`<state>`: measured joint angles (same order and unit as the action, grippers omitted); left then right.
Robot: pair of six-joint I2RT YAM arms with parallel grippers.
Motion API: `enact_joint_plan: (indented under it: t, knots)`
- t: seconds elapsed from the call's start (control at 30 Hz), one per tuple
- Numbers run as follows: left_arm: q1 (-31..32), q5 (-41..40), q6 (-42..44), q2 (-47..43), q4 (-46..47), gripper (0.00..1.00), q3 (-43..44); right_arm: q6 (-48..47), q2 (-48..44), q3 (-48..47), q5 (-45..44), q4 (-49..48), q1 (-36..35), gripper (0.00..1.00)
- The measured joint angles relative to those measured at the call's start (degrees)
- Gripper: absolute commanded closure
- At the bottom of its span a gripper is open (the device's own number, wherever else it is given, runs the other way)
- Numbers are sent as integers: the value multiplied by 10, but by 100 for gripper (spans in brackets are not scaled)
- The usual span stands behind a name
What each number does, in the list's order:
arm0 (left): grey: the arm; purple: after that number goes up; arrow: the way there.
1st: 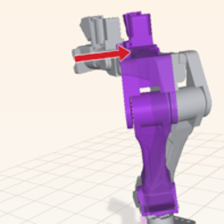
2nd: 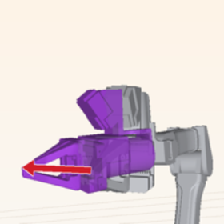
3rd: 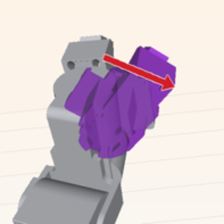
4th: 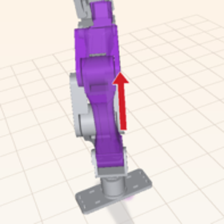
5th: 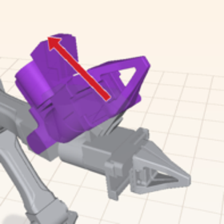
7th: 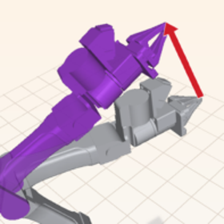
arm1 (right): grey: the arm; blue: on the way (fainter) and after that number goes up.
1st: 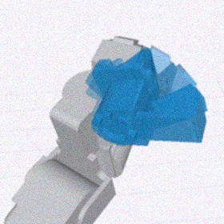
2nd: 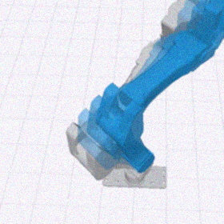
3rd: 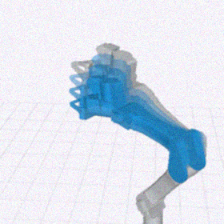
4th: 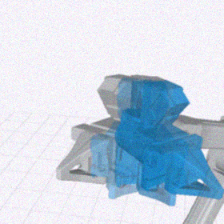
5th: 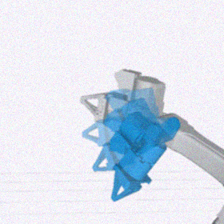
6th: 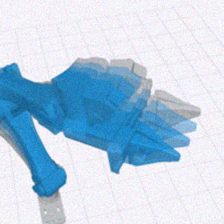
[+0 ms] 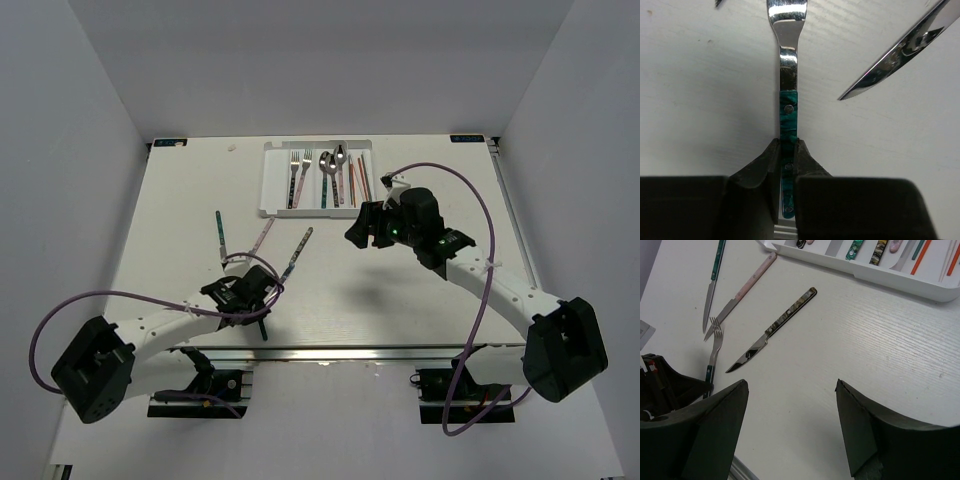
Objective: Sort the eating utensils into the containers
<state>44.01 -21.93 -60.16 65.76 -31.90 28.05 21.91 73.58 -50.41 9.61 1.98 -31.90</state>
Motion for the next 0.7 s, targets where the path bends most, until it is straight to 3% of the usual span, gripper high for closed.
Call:
enact_joint_plan:
  t: [0.2, 0.53, 0.7]
  knots:
    - [0, -1, 20, -40, -77, 100, 19, -2, -1, 4, 0, -6, 0, 25]
    - [0, -13, 103, -87, -132, 100, 157, -14, -22, 4, -29, -3, 2, 25]
    - [0, -29, 187, -22, -104, 100, 266, -14, -37, 4, -45, 0, 17, 25]
